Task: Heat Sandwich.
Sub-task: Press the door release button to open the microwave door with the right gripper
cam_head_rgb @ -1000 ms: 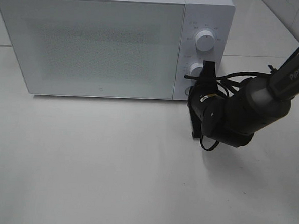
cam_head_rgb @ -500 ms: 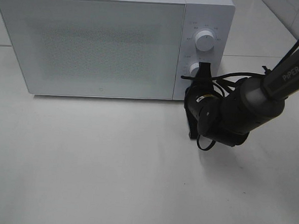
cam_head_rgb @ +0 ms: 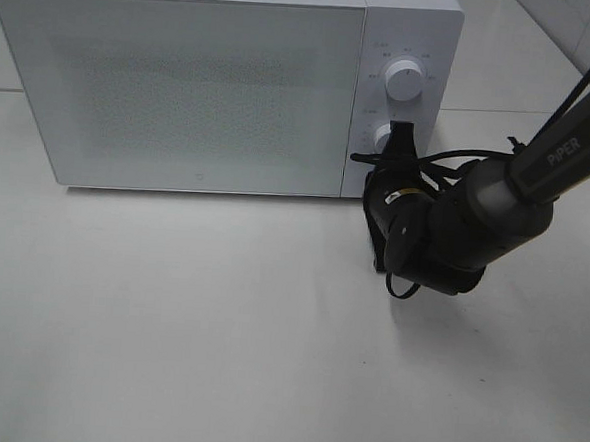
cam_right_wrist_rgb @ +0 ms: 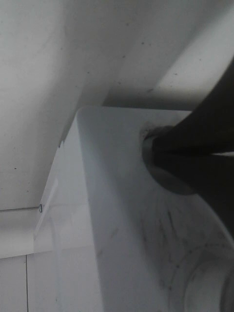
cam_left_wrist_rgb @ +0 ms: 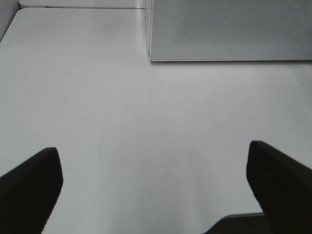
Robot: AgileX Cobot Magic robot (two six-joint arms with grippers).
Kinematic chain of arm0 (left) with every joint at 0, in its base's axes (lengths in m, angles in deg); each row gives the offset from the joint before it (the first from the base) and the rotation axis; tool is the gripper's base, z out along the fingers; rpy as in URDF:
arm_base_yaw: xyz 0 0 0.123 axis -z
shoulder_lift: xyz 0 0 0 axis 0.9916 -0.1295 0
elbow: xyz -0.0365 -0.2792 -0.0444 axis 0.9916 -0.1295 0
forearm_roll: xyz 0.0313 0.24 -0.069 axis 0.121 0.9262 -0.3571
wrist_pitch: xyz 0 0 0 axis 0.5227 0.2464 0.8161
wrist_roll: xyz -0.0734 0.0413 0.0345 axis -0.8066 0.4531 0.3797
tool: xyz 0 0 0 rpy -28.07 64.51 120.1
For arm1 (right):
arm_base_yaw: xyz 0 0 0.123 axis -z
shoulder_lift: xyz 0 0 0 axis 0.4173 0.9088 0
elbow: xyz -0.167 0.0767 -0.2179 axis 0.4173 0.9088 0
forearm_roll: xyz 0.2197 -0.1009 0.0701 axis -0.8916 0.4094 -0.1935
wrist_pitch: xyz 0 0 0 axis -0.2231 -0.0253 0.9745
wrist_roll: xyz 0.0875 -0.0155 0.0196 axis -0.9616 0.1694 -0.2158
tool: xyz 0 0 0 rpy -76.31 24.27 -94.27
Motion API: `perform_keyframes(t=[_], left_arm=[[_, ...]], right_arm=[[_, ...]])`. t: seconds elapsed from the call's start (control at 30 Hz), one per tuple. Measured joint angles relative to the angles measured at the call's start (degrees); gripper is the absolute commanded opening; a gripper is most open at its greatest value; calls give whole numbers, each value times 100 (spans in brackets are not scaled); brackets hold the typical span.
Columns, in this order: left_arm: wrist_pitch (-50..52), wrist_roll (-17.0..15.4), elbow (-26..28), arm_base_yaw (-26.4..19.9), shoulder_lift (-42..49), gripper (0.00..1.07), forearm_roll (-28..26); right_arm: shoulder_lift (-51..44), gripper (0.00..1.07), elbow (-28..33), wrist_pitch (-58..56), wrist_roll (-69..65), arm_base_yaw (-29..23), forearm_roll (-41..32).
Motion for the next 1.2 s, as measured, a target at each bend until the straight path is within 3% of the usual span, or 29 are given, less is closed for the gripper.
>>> perform_keyframes(t=[0.83, 1.2], left_arm=[[0, 0, 0, 0, 0, 97, 0], [0, 0, 0, 0, 0, 97, 0]], right_arm=[[57, 0, -149, -132, 34, 74, 11], [-166, 0, -115, -705, 29, 195, 109]])
